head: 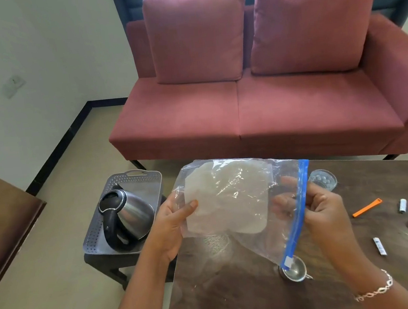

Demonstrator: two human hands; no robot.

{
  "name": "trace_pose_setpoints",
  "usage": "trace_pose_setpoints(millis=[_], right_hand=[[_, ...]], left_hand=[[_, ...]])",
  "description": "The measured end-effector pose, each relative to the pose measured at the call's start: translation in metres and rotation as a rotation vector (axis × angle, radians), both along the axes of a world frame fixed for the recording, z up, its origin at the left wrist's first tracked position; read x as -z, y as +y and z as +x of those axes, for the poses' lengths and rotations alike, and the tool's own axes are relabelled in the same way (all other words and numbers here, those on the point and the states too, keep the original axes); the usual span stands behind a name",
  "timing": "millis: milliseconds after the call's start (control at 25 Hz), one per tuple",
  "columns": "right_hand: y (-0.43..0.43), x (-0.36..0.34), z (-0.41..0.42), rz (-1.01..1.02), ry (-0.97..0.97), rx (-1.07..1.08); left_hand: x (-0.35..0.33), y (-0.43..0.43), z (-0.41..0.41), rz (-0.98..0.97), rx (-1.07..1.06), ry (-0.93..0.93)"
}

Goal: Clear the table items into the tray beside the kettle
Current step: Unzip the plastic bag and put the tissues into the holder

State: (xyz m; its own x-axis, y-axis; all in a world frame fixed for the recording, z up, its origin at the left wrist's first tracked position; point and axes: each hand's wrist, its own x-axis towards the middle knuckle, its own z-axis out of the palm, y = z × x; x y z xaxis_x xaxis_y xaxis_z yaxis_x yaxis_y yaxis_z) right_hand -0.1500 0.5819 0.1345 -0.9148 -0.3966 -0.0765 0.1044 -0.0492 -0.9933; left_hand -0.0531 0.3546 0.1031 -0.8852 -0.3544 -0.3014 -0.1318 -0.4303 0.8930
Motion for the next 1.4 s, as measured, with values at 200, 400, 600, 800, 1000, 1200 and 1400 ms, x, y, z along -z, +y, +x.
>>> trace_pose_setpoints(millis=[200,400,600,800,1000,1200,1400], right_hand=[[-0.004,-0.006,-0.005,0.002,-0.219,-0.153],[-0.007,-0.005,-0.002,0.047,-0.262,-0.21],[-0.004,-0.002,0.003,0.152,-0.104,-0.132],[-0.004,0.0,0.006,0.218,0.055,-0.052],[-0.003,0.001,0.011,0.252,0.296,-0.093],[0.0,0.001,0.016,0.133,0.291,-0.106],[0.001,0.003,0.012,0.133,0.246,-0.141]], left_hand=[[0.002,0.003,0.007,0.031,0.024,-0.023],[0.002,0.004,0.012,0.035,0.041,-0.016],[0.003,0.007,0.015,0.033,0.045,0.024],[0.004,0.012,0.018,0.05,0.092,0.091],[0.001,0.012,0.017,0.064,0.071,0.156],[-0.001,0.014,0.016,0.088,0.061,0.19],[-0.001,0.015,0.014,0.086,0.079,0.176]])
